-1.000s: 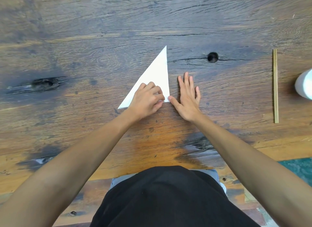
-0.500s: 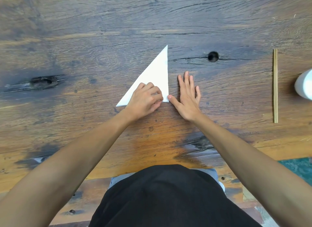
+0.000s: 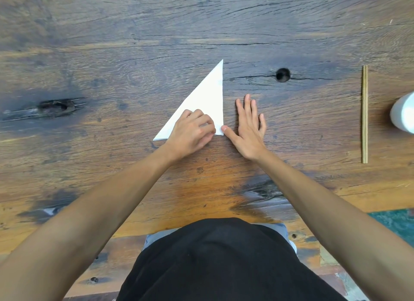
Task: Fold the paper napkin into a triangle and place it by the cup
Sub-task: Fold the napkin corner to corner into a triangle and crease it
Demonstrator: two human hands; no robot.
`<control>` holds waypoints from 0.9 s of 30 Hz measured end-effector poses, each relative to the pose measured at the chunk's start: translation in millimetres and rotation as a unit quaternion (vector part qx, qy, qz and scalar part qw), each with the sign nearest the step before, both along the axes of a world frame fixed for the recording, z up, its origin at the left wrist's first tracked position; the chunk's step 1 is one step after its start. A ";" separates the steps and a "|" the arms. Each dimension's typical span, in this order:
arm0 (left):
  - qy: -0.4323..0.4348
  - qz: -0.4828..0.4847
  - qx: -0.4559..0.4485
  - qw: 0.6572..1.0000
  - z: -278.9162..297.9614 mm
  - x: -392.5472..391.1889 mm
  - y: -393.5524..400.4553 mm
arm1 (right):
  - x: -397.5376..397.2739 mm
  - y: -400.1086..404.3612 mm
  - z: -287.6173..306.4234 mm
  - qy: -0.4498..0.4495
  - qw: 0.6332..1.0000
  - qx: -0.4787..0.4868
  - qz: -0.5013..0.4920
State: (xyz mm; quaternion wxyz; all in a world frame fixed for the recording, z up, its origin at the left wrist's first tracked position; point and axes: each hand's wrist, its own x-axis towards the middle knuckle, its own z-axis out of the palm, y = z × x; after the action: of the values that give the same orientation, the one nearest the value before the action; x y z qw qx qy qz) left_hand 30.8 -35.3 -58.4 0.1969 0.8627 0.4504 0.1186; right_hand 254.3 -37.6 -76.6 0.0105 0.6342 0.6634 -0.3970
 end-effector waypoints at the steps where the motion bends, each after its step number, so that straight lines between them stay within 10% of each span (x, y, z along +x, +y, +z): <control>1: 0.001 -0.001 0.000 1.000 -0.1 0.0 0.3 | 0.0 0.1 0.2 0.000 1.000 0.000 0.000; 27: -0.019 -0.013 -0.002 1.000 -2.2 -5.1 1.2 | -1.4 0.2 -0.7 -0.002 1.000 -0.004 -0.007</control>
State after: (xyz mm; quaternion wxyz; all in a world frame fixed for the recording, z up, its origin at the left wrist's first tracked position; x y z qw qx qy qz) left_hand 25.7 -34.0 -60.7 0.2089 0.8656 0.4358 0.1311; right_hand 252.9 -37.4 -77.4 0.0115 0.6394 0.6578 -0.3980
